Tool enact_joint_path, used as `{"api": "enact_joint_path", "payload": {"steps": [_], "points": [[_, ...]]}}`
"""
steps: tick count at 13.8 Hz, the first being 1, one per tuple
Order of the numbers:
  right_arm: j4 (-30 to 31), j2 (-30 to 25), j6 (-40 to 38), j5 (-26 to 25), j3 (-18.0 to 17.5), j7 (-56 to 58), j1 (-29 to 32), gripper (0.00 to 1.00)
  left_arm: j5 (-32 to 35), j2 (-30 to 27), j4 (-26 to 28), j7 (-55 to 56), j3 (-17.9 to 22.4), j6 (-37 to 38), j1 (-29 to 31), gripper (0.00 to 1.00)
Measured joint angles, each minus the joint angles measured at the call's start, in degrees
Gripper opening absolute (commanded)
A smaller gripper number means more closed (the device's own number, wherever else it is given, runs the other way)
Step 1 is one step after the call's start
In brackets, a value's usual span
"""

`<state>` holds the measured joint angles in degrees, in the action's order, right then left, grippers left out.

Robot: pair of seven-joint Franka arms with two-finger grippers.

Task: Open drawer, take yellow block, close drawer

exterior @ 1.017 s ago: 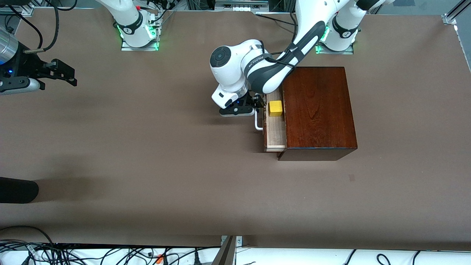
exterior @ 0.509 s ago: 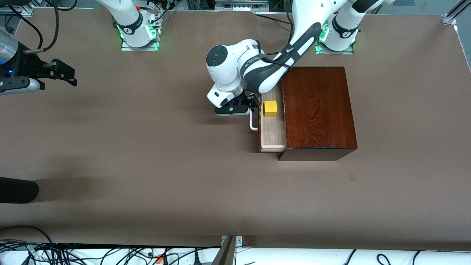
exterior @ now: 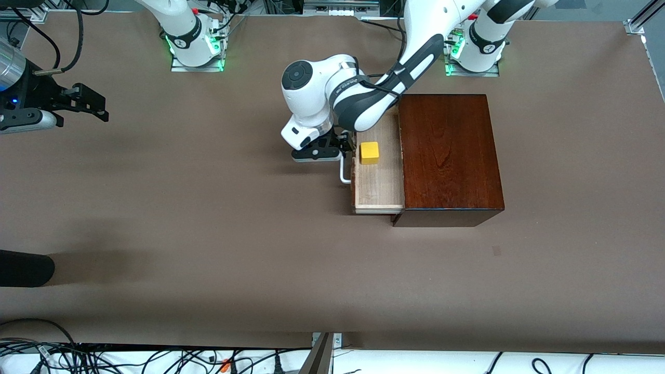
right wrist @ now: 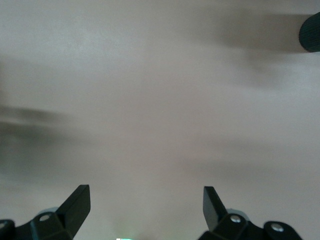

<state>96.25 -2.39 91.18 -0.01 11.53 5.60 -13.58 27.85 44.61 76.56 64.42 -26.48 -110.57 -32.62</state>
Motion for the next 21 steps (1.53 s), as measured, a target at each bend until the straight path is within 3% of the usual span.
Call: {"api": "enact_joint_path", "payload": {"steps": [8, 11, 17, 21], "points": [[0.00, 0.00, 0.01, 0.00, 0.00, 0.00, 0.00, 1.00, -0.22, 1.49, -3.80, 1.08, -0.08, 0.00, -1.24, 1.00], [0.00, 0.01, 0.01, 0.00, 0.00, 0.00, 0.00, 1.00, -4.66, -0.37, -6.67, -0.33, -0.85, 3.56, 0.73, 1.00], [0.00, 0.25, 0.03, 0.00, 0.01, 0.00, 0.00, 1.00, -19.20, -16.84, -7.66, -14.43, -1.13, 17.77, 13.54, 1.00], [-0.04, 1.06, 0.13, 0.00, -0.02, 0.07, -0.05, 1.00, -24.67, -25.80, -2.37, -23.83, -1.15, 20.21, 24.51, 1.00]]}}
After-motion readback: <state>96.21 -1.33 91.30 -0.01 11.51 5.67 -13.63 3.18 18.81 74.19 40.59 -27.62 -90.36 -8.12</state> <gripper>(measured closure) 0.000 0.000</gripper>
